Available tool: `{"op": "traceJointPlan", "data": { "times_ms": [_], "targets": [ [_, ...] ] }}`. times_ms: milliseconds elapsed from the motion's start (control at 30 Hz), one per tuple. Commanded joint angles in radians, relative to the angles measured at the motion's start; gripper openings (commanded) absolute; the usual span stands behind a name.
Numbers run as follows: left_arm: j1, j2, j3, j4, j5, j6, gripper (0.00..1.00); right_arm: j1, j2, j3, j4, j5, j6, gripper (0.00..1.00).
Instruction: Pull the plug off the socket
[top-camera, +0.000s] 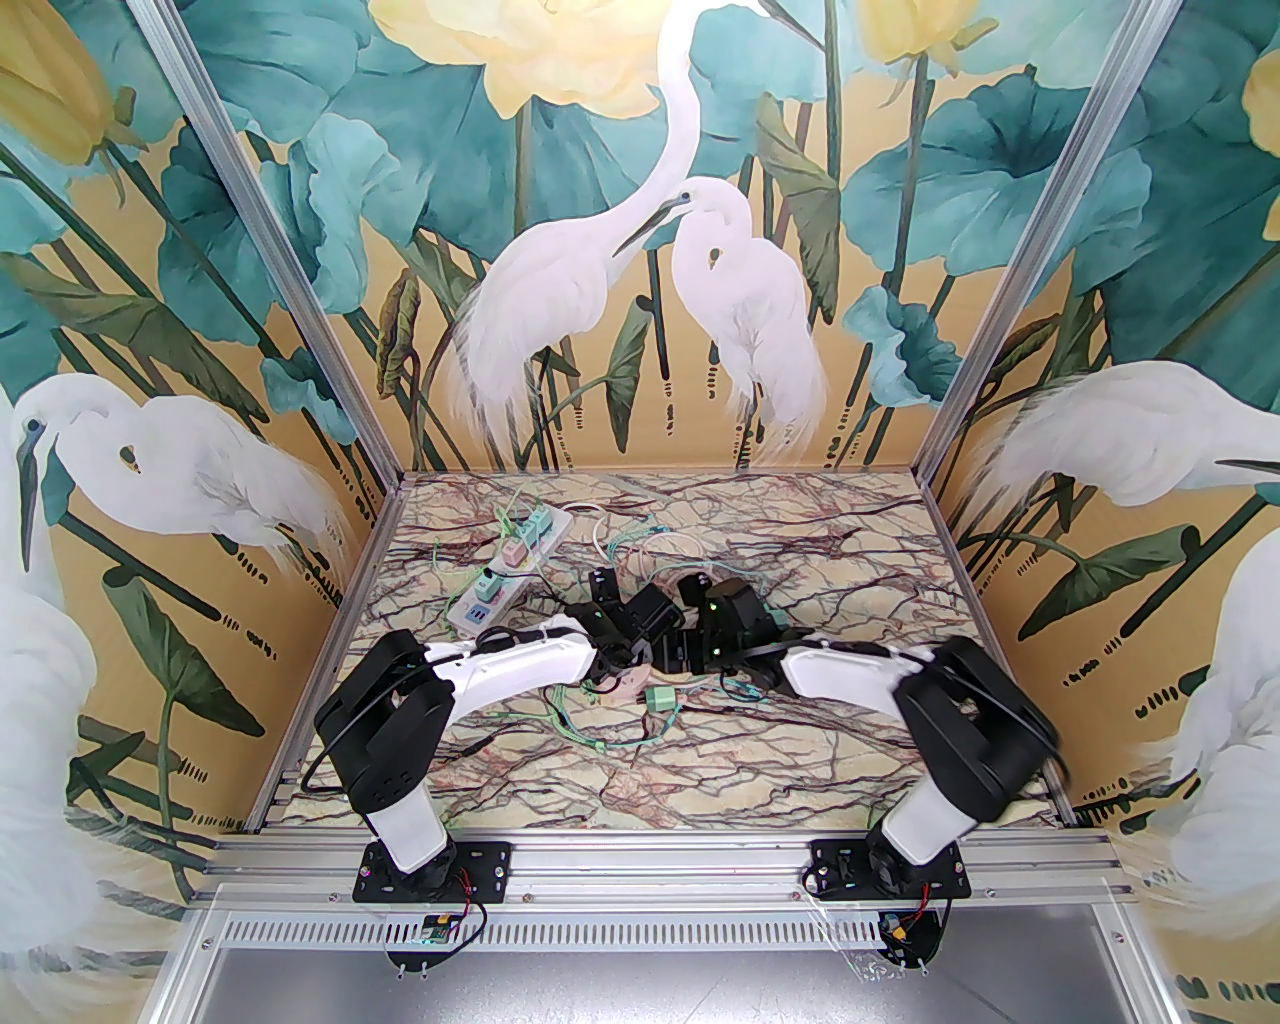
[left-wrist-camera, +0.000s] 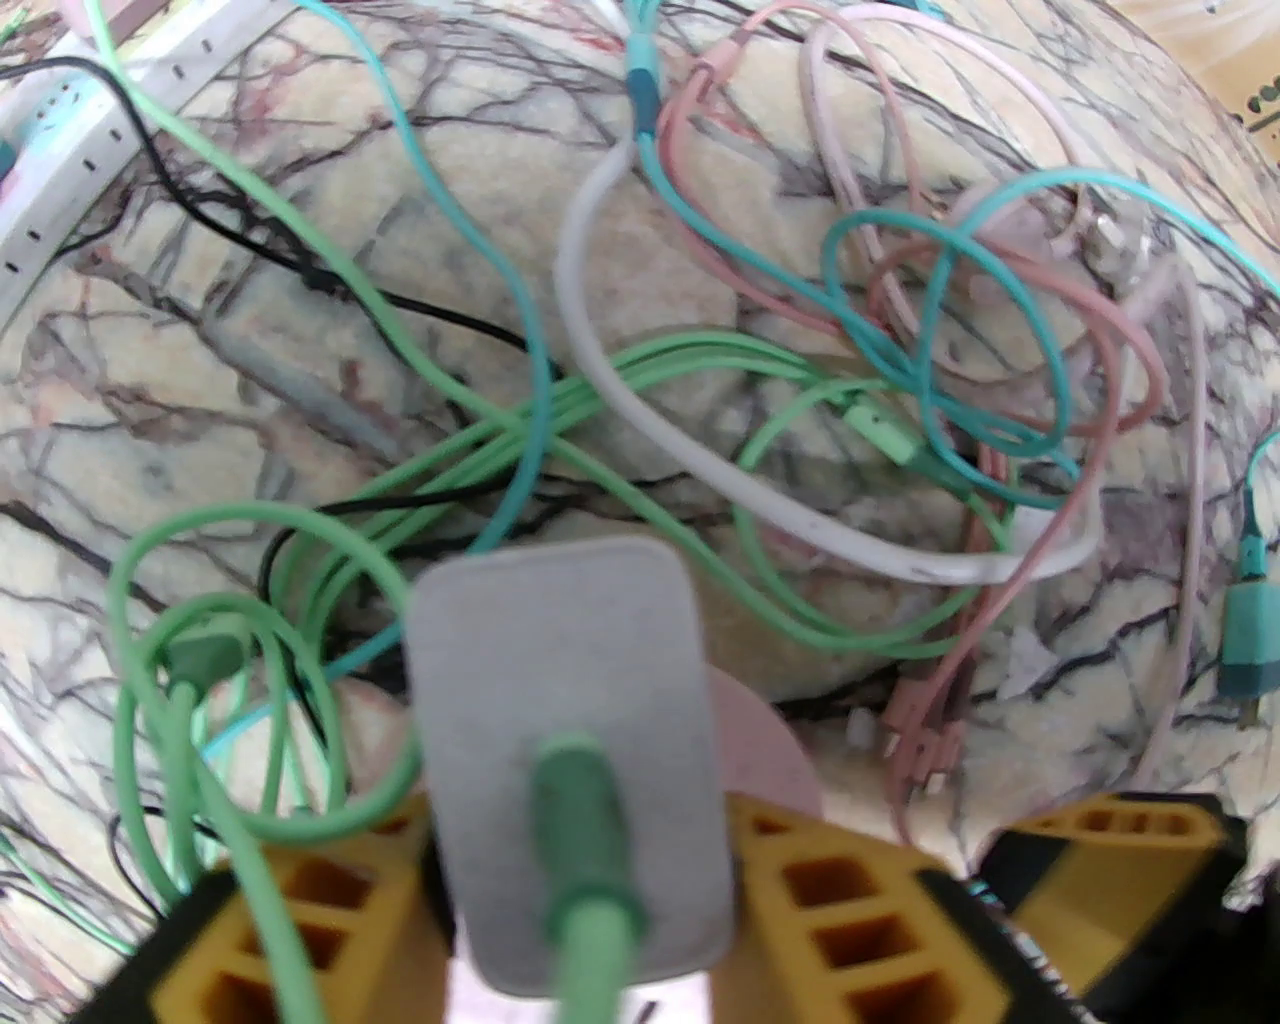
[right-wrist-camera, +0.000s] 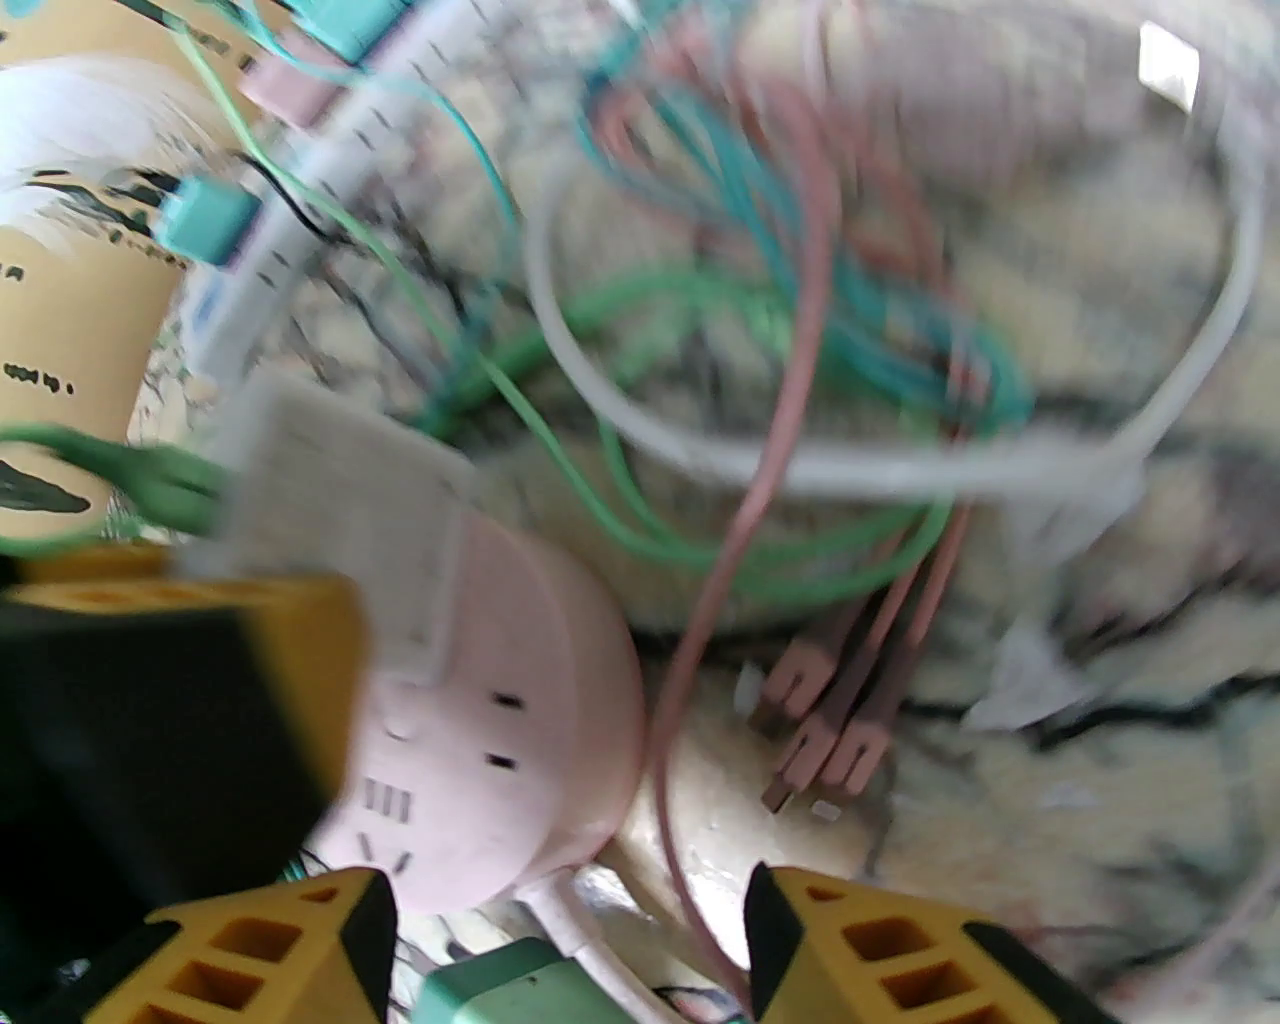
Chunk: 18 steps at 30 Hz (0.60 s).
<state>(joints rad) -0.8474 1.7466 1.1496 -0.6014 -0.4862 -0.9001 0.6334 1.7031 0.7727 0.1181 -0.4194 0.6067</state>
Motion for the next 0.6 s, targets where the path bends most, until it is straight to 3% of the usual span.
{"op": "traceJointPlan", "data": {
  "times_ms": [0, 400, 567],
  "targets": [
    [0.027, -0.025, 0.001, 0.018, 0.016, -0.004, 0.55, 0.005, 0.029, 0.018, 0.069, -0.071, 0.062, 0.62],
    [0.084, 0.001, 0.073, -0.041, 0.140, -0.029, 0.57, -0.038, 0.115, 0.073, 0.110, -0.171, 0.183, 0.51],
    [0.094, 0.009, 0.083, -0.043, 0.162, -0.022, 0.55, -0.047, 0.157, 0.132, 0.047, -0.165, 0.169, 0.49]
  ]
}}
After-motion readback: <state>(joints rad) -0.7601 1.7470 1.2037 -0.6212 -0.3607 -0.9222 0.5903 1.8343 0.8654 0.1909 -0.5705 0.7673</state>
